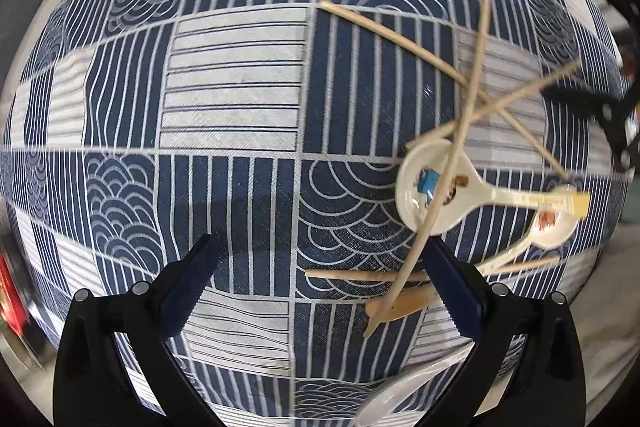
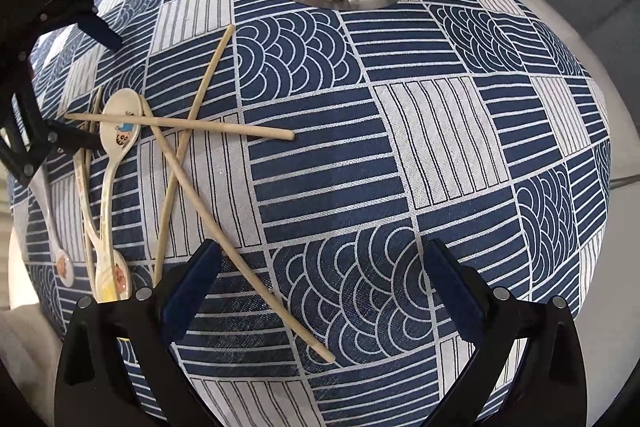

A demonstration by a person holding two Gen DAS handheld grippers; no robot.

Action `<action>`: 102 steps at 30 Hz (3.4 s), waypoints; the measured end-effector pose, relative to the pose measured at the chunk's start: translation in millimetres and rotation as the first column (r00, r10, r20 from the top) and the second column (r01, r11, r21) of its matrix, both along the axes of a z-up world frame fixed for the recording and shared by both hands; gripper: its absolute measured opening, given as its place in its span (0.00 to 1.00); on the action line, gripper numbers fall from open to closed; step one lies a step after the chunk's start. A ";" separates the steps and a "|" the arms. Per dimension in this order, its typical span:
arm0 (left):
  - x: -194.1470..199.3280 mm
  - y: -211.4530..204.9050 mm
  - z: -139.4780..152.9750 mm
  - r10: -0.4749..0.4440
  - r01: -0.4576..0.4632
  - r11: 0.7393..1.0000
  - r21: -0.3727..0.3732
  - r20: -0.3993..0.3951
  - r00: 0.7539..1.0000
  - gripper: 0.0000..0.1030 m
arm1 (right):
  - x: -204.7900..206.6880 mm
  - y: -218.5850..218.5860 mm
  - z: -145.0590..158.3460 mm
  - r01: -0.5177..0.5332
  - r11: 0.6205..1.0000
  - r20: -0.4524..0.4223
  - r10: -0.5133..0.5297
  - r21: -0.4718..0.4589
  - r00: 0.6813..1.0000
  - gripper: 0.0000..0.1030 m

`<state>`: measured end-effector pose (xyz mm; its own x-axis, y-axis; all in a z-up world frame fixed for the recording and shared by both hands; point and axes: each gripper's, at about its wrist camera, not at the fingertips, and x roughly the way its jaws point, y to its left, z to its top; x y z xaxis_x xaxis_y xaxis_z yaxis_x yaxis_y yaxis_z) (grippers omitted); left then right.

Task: Organize utensils
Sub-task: 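Lower the right gripper onto a wooden chopstick and close on it, then lift the chopstick with the right gripper toward the black holder, then lower the chopstick into the black holder and open the right gripper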

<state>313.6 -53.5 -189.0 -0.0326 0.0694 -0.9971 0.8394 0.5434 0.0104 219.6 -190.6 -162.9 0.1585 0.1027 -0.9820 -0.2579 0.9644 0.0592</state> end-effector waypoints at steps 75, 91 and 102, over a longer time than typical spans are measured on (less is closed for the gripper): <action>39.6 55.5 249.2 0.597 -0.225 0.607 -0.762 0.251 0.762 0.05 | 84.2 -93.5 267.9 -0.174 0.842 0.661 -0.256 0.511 0.705 0.05; 83.5 21.1 214.5 0.472 -0.117 0.383 -0.916 0.085 0.877 0.05 | 139.2 -79.0 228.2 -0.190 0.760 0.619 -0.327 0.622 0.714 0.05; 97.3 8.5 173.2 0.411 -0.163 0.320 -0.933 -0.019 0.911 0.05 | 157.5 -74.9 176.9 -0.092 0.751 0.546 -0.384 0.653 0.744 0.05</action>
